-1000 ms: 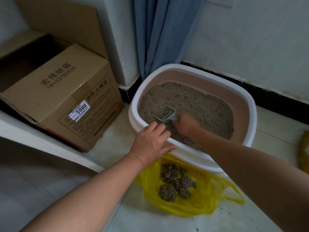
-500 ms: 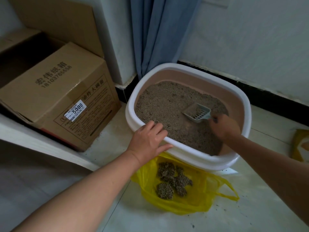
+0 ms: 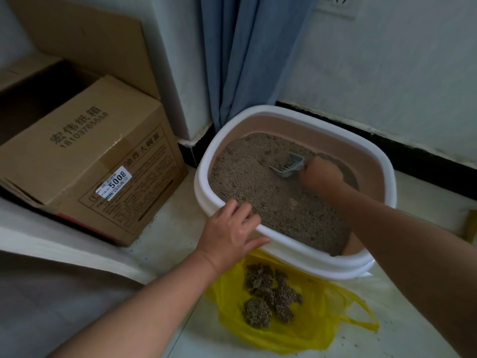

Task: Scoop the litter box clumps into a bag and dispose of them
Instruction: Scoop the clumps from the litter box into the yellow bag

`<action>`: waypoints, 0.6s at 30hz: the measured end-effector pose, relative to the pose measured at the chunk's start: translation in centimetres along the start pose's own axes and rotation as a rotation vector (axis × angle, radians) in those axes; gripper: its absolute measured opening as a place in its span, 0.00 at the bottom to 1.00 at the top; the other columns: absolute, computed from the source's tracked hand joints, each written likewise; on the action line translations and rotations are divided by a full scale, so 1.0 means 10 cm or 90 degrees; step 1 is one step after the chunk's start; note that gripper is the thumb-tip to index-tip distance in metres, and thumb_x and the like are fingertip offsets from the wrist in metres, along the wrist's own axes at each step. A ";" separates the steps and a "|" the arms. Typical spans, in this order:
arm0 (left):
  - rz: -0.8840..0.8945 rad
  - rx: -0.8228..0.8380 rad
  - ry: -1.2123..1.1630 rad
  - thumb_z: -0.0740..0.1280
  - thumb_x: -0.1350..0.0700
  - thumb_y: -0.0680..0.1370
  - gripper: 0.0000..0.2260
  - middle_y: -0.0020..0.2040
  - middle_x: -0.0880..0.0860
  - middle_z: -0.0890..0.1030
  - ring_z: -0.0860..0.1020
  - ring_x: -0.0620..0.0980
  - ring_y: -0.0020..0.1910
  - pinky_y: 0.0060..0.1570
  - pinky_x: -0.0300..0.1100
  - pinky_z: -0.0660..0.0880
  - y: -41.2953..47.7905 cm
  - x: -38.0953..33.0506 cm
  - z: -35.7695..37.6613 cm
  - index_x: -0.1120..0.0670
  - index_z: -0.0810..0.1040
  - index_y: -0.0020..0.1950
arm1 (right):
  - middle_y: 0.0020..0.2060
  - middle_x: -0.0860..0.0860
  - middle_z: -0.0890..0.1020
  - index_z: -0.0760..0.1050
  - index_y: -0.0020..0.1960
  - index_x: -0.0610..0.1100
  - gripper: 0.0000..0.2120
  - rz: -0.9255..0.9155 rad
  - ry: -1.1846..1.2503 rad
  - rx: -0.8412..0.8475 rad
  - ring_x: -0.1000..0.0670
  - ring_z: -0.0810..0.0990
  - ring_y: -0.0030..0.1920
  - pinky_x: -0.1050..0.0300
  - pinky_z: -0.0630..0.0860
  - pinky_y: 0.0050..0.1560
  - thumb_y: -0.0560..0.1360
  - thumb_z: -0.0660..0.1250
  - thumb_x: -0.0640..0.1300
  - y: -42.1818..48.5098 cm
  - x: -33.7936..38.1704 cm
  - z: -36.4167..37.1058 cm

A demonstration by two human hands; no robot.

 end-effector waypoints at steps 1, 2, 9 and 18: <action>-0.003 0.001 -0.007 0.66 0.36 0.77 0.19 0.45 0.50 0.75 0.73 0.52 0.45 0.38 0.45 0.75 0.00 0.00 0.00 0.53 0.78 0.46 | 0.38 0.45 0.79 0.78 0.50 0.41 0.10 -0.005 0.011 -0.004 0.45 0.80 0.37 0.55 0.75 0.34 0.80 0.59 0.44 0.04 0.09 0.00; -0.008 0.000 -0.013 0.66 0.36 0.77 0.19 0.45 0.50 0.75 0.73 0.52 0.44 0.38 0.46 0.75 0.00 0.00 0.00 0.53 0.78 0.46 | 0.39 0.45 0.79 0.78 0.51 0.41 0.10 -0.010 0.019 -0.006 0.45 0.80 0.38 0.54 0.76 0.35 0.80 0.59 0.44 0.08 0.18 0.00; -0.034 -0.021 -0.039 0.68 0.37 0.76 0.18 0.44 0.51 0.74 0.74 0.54 0.44 0.39 0.48 0.75 -0.01 -0.01 0.04 0.53 0.78 0.44 | 0.49 0.44 0.80 0.76 0.58 0.41 0.10 -0.007 0.092 0.011 0.43 0.80 0.48 0.51 0.78 0.44 0.81 0.59 0.42 0.23 0.86 0.05; -0.039 -0.039 -0.052 0.66 0.37 0.78 0.19 0.44 0.52 0.74 0.74 0.55 0.45 0.43 0.51 0.77 -0.01 -0.01 0.10 0.53 0.77 0.45 | 0.50 0.43 0.79 0.71 0.68 0.42 0.16 -0.045 0.219 -0.023 0.45 0.76 0.43 0.54 0.72 0.41 0.83 0.55 0.46 0.16 0.91 0.26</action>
Point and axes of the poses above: each hand's wrist, its own y-axis towards the middle knuckle, its own z-axis out of the palm, x = y × z, the point moved 4 cm from there along y, towards the middle knuckle
